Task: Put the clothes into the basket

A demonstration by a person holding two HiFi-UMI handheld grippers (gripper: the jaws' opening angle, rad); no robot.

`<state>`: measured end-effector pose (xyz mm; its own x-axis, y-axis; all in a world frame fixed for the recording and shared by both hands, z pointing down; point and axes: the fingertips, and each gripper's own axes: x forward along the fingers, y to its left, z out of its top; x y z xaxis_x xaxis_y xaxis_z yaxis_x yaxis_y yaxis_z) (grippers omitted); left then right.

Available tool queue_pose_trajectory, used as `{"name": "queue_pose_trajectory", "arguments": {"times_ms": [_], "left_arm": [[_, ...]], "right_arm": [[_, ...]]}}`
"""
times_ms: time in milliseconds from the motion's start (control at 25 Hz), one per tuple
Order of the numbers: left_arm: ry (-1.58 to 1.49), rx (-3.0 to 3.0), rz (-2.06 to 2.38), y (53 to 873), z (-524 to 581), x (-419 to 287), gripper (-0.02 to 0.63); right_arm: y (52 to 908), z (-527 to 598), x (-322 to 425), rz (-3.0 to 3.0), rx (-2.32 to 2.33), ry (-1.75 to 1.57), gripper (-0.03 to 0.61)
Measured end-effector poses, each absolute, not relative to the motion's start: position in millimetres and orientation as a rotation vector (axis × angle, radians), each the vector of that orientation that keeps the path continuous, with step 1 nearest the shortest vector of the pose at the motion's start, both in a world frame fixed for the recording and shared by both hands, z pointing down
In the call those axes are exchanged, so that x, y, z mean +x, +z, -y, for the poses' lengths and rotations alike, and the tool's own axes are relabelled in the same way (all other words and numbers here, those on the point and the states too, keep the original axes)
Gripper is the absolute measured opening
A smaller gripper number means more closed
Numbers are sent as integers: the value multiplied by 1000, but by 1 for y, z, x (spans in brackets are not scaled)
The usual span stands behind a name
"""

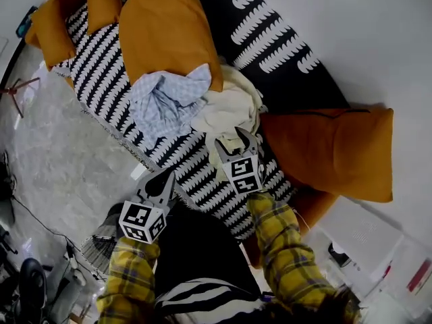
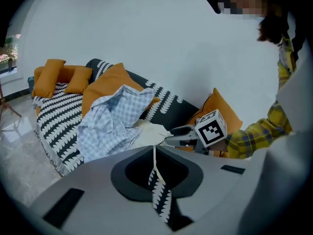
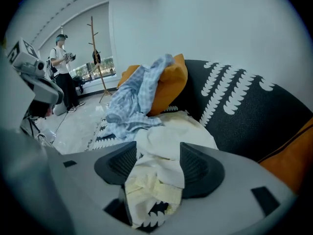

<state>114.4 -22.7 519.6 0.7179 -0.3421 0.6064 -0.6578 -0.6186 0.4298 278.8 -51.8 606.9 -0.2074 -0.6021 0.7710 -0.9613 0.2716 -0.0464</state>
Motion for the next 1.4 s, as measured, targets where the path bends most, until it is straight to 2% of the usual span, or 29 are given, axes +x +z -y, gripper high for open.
{"name": "queue_pose_trajectory", "arguments": {"times_ms": [400,720,920,960,1240,1400], "left_arm": [[668,2244,707,561,28,128,20],[697,2231,741,586,21,112,20],[675,2214,752,577,13,101,20],[671,2215,759,575,12,99,18],[635,2199,772,569,-2,96,18],[615,2225,800,569,4,95,18]], "right_arm": [[667,68,317,1779,1524,766,346],[748,60,327,1648,1549,914,359],[750,61,332,1615,1546,933,356],[749,62,330,1619,1537,932,347],[744,43,310,1610,1460,896,144],[740,33,309,1640,1483,903,108]]}}
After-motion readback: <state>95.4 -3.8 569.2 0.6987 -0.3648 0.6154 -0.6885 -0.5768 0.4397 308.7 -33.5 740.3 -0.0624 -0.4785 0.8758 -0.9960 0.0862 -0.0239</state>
